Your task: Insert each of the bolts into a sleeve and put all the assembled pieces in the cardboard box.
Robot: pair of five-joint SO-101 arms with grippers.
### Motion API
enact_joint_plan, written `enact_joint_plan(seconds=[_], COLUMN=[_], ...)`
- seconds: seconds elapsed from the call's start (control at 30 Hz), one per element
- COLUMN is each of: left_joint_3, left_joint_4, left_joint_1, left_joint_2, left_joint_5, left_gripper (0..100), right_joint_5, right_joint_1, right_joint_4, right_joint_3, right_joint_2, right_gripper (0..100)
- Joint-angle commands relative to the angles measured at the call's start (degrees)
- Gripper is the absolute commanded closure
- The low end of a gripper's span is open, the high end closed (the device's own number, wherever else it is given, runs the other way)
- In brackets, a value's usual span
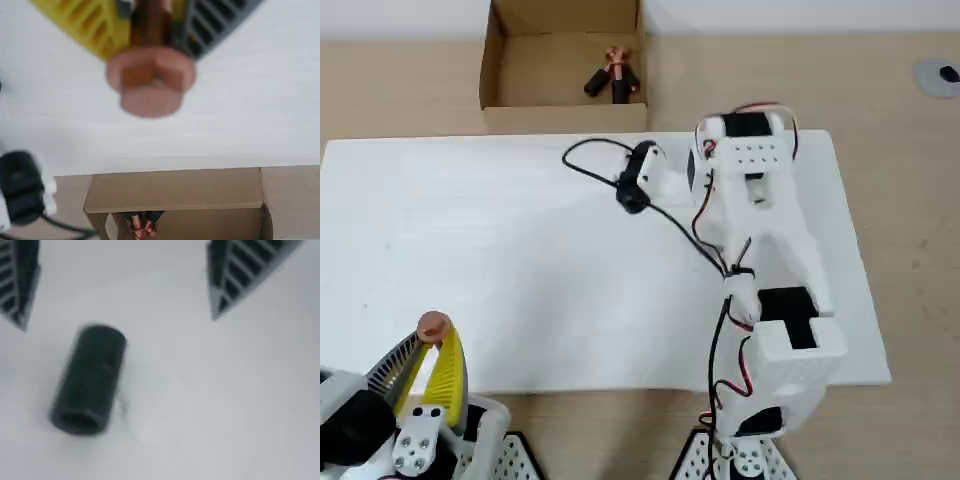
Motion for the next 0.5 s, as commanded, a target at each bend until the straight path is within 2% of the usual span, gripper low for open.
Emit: enact_joint_plan(seconds=[0.0, 0.2, 0.47], left_joint_3=[-1.05, -1.05, -1.05], left_joint_4=[0.09, 0.09, 0.09], left_joint_1=[-0.88, -0.88, -1.14], left_joint_2=[-0.22, -0.22, -0.22], left_joint_5=[0.09, 0.09, 0.09], left_gripper=[99, 99, 99], right_joint_5=[0.79, 0.79, 0.53], right_joint_1=[-0.75, 0.04, 0.48], right_joint_4=[-3.96, -5.98, -6.07], right_joint_3=[4.0, 4.97, -1.71], right_joint_2=[-3.12, 0.31, 11.3], right_gripper=[71.5, 71.6, 71.6])
